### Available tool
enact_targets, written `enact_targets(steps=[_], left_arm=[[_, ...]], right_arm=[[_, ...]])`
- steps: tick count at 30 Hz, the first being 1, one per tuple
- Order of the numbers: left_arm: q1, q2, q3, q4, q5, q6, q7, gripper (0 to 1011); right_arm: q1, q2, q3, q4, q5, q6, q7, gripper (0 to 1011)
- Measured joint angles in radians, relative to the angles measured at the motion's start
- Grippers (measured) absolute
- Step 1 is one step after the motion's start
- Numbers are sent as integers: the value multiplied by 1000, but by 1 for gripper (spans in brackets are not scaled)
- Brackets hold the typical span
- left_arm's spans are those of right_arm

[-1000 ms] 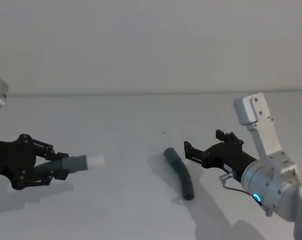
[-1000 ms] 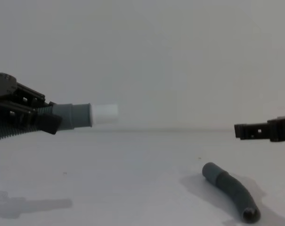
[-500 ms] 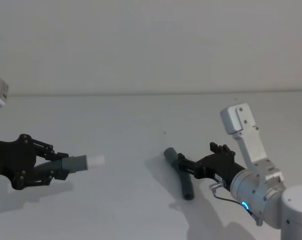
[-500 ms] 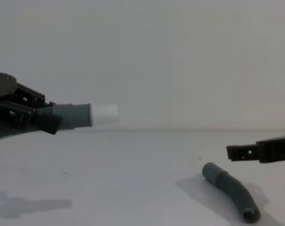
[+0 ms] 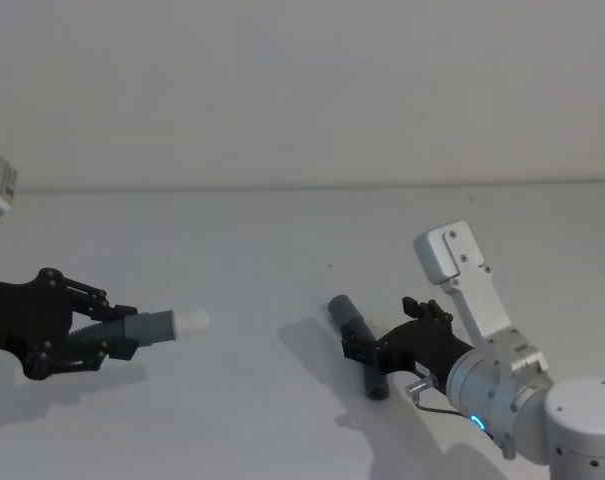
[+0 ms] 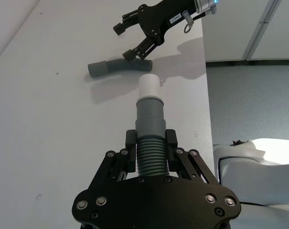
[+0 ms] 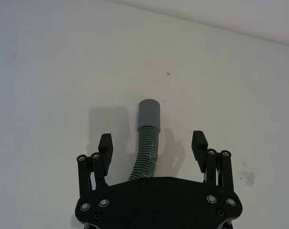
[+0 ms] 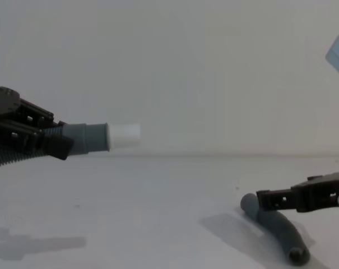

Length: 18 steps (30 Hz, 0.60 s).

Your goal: Use both hands to pick up one end of the pipe from the table, align the ends, and insert them.

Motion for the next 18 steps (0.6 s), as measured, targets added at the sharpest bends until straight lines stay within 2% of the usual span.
enact_targets(steps=[9, 18], left_arm=[[0, 0, 0, 0, 0, 0, 0, 325], [0, 0, 0, 0, 0, 0, 0, 325]], right_arm=[[12, -4, -7, 28, -11, 4, 7, 1004], [25, -25, -5, 61, -14, 20, 7, 1004]])
